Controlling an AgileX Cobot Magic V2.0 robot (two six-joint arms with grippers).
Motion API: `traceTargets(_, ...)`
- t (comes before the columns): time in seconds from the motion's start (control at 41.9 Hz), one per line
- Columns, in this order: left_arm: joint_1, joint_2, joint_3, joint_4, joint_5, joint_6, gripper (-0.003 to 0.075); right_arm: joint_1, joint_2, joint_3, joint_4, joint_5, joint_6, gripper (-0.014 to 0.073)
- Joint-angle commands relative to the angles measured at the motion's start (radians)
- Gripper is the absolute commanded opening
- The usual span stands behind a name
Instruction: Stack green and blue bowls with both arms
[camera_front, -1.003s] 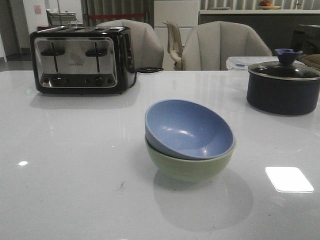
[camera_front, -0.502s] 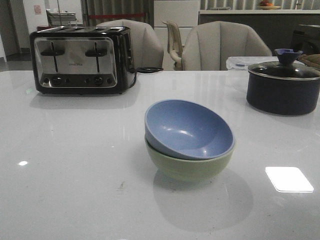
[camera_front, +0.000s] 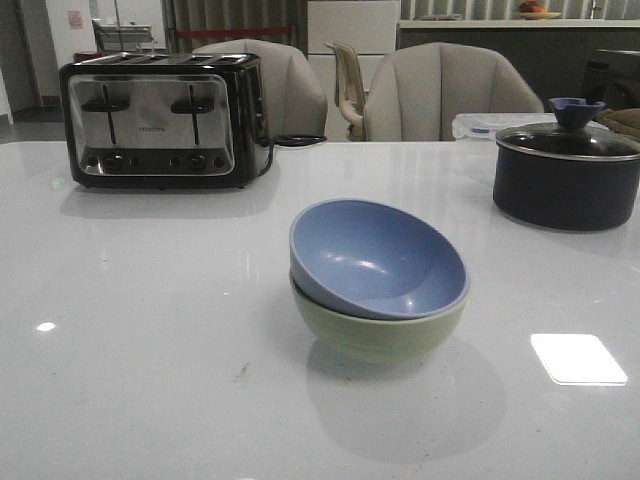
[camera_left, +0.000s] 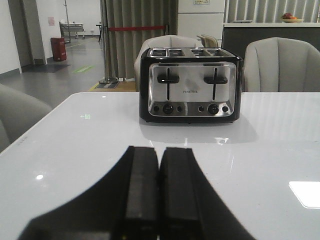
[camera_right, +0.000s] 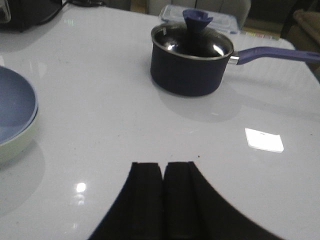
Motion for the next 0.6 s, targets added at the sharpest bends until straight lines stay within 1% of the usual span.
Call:
traceTargets(0.0, 0.001, -0.023, 0.019, 0.0, -0.09, -0.011, 0.0101, -0.018, -0.061, 0.058, -0.01, -0.195, -0.006, 0.0034)
traceTargets(0.167, 0.001, -0.023, 0.019, 0.0, -0.09, -0.011, 0.0101, -0.018, -0.122, 0.186, -0.002, -0.343, -0.005, 0.0034)
traceTargets(0.239, 0.001, -0.021, 0.019, 0.0, -0.09, -0.011, 0.0101, -0.019, -0.123, 0.183, 0.01, -0.328, -0.005, 0.0034)
traceTargets(0.311, 0.001, -0.021, 0.019, 0.0, -0.09, -0.011, 0.0101, -0.021, -0.124, 0.186, 0.022, -0.351, -0.005, 0.0034)
traceTargets(0.406, 0.001, -0.021, 0.019, 0.0, -0.09, -0.011, 0.0101, -0.021, -0.124, 0.186, 0.072, -0.369, -0.005, 0.0034)
traceTargets(0.573, 0.001, -0.021, 0.019, 0.0, -0.09, -0.011, 0.0101, -0.021, -0.124, 0.186, 0.081, -0.416, -0.005, 0.0034)
